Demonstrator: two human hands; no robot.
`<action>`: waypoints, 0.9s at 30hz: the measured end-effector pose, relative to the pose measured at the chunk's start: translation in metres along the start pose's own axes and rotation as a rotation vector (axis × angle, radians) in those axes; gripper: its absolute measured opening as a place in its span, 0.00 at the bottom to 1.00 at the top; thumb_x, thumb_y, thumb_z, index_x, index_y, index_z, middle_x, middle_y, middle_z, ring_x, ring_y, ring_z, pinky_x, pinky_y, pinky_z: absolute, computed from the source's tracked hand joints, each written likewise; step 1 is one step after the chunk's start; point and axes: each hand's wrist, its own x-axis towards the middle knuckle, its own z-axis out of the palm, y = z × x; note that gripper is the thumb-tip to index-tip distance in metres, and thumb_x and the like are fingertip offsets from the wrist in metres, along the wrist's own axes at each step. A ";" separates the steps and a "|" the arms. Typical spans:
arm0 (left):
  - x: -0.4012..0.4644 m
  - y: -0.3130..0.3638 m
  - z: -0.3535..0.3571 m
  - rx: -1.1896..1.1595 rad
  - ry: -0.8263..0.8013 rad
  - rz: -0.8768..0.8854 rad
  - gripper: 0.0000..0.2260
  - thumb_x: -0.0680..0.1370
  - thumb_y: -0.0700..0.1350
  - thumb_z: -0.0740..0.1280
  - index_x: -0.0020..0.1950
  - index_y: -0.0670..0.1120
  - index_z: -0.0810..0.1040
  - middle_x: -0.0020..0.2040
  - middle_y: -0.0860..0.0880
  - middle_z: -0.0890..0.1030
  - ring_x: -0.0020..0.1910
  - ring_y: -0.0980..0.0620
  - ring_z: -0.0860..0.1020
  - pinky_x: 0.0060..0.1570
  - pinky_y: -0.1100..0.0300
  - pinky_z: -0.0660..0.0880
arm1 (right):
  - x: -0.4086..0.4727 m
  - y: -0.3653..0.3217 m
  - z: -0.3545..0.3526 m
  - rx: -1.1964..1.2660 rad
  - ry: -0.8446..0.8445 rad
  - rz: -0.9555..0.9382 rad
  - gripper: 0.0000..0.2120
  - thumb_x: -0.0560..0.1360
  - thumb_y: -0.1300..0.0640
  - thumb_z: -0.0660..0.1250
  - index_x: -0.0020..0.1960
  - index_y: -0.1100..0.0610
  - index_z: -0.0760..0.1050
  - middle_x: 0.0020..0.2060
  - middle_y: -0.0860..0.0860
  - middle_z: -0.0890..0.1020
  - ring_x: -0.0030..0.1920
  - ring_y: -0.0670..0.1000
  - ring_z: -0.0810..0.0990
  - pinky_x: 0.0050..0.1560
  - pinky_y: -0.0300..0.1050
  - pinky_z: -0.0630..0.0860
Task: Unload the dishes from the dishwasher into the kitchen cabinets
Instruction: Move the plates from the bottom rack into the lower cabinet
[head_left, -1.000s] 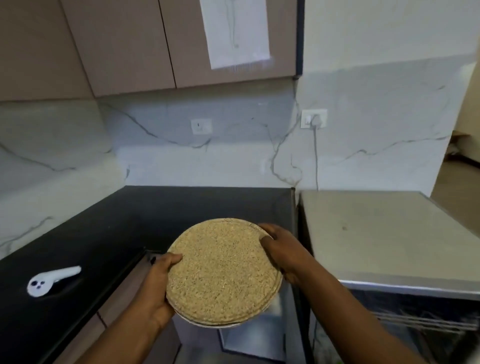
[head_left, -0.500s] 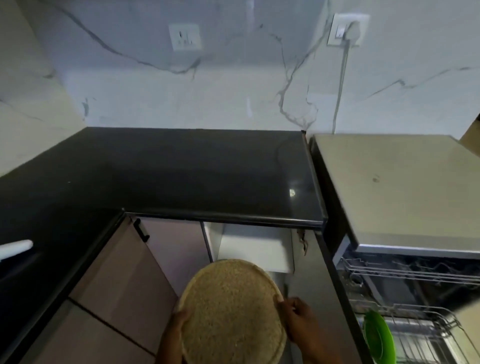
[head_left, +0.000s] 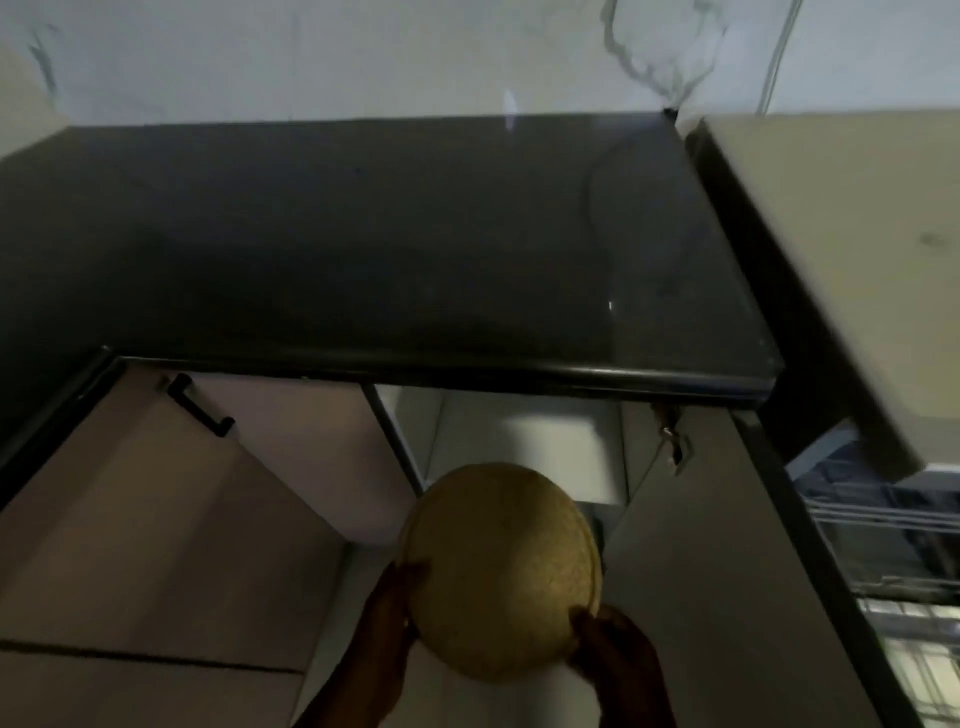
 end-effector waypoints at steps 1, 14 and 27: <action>0.006 0.007 0.006 0.040 -0.013 0.027 0.47 0.57 0.56 0.80 0.72 0.45 0.68 0.58 0.44 0.78 0.51 0.46 0.77 0.42 0.55 0.75 | 0.010 -0.004 0.001 0.049 0.010 -0.020 0.04 0.74 0.62 0.70 0.42 0.63 0.78 0.37 0.61 0.81 0.40 0.59 0.79 0.43 0.50 0.75; 0.155 0.021 0.058 0.317 0.146 0.095 0.11 0.73 0.39 0.73 0.51 0.37 0.77 0.46 0.38 0.79 0.38 0.45 0.77 0.34 0.58 0.76 | 0.162 -0.016 0.021 0.003 0.110 -0.108 0.11 0.75 0.62 0.69 0.34 0.62 0.76 0.30 0.57 0.78 0.34 0.55 0.76 0.38 0.46 0.72; 0.172 0.020 0.088 0.020 0.121 -0.044 0.15 0.79 0.36 0.63 0.65 0.35 0.71 0.54 0.38 0.77 0.43 0.44 0.77 0.39 0.53 0.76 | 0.207 -0.043 0.041 -0.209 0.311 -0.183 0.06 0.70 0.60 0.74 0.45 0.63 0.82 0.42 0.57 0.82 0.46 0.56 0.81 0.44 0.43 0.74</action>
